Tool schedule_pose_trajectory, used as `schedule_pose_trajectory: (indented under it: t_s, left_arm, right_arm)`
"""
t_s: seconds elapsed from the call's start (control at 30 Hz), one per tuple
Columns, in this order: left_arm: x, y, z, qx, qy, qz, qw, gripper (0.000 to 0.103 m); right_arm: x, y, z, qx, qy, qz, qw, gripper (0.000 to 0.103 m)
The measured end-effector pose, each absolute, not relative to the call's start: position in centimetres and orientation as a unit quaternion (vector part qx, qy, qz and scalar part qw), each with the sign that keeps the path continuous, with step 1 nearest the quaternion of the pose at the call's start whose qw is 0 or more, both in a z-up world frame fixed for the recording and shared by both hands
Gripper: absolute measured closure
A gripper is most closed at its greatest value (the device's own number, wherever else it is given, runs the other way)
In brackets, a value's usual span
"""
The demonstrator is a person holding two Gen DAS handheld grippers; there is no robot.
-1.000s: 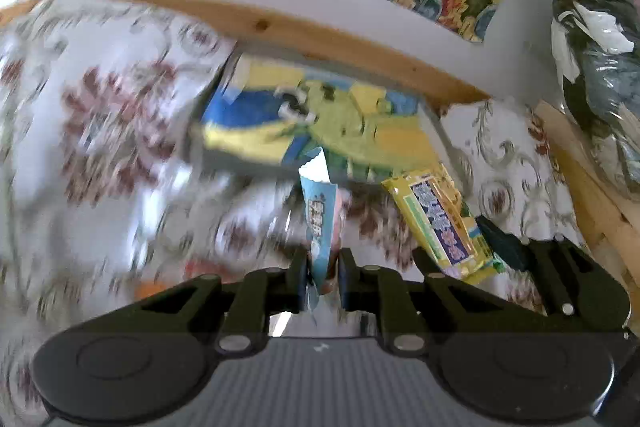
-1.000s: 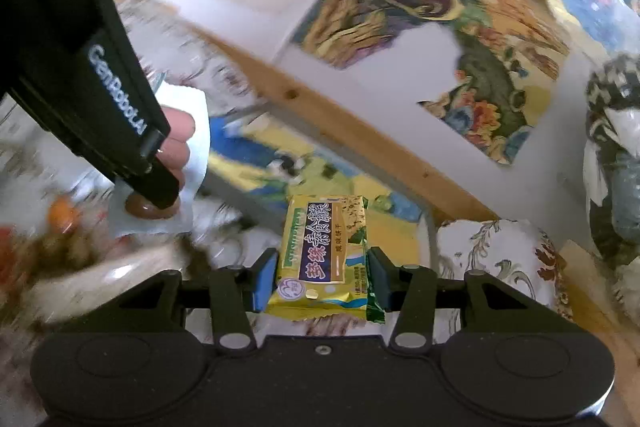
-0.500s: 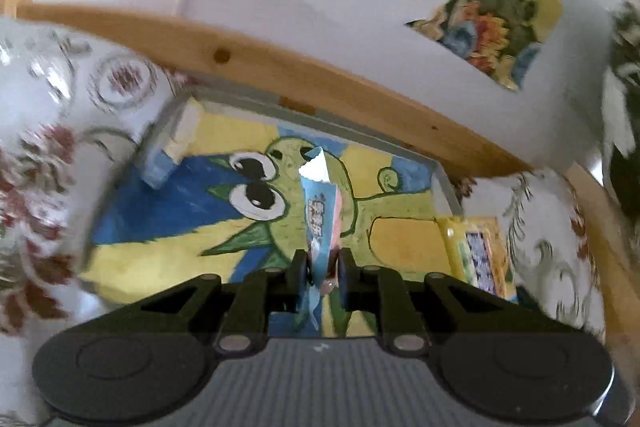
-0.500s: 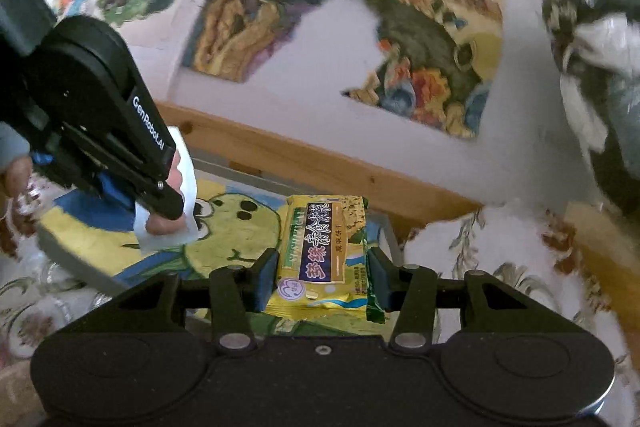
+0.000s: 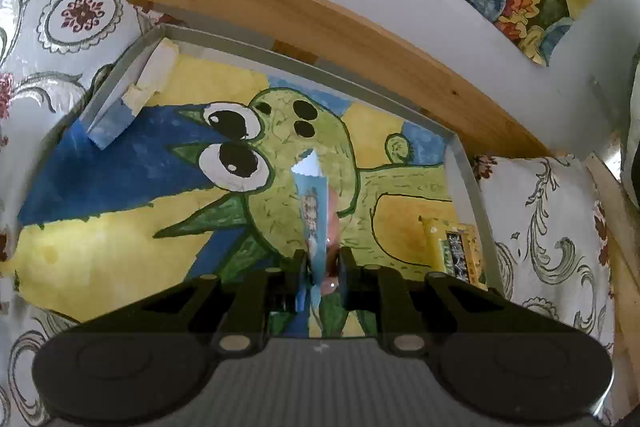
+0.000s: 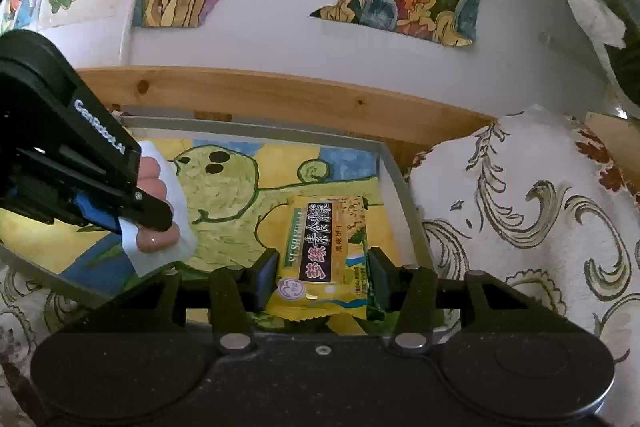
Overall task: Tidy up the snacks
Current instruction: 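Carry the yellow packet with right tool while left tool carries sausages over tray, then drop the sausage pack into the tray from left tool while right tool releases packet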
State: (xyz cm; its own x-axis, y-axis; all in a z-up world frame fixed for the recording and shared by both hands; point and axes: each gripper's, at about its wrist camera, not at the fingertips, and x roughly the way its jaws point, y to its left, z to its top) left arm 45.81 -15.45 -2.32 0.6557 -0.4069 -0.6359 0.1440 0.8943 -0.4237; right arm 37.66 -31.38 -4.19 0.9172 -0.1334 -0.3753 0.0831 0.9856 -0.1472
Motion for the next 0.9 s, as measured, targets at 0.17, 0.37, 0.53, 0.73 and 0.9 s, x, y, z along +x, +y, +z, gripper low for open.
schedule_pose_trajectory:
  t_s: [0.17,0.37,0.53,0.73,0.9]
  left_arm:
    - [45.9,-15.3,-2.3,-0.155,0.39,-0.125,0.899,0.077]
    - [45.7,-15.0,-2.2,-0.128,0.394,-0.069,0.908,0.03]
    - [43.9,-14.6,-0.8,-0.114,0.359,-0.047,0.925,0.009]
    - [40.4,-14.0,1.9,-0.087,0.305,-0.048,0.947,0.001]
    - [36.6,-12.9,3.9,-0.078,0.26,-0.042,0.962,0.0]
  right_arm:
    - [38.0,-31.5,-4.3,-0.054,0.192,-0.057,0.978,0.053]
    - [37.8,-31.5,-4.1,-0.051,0.184,-0.058,0.98,0.043]
    - [36.6,-31.6,-3.1,-0.042,0.172,-0.063,0.982,0.026]
    - [32.9,-31.6,-0.6,-0.036,0.142,-0.061,0.987,0.007]
    - [29.0,-31.4,2.0,-0.028,0.107,-0.054,0.992,0.001]
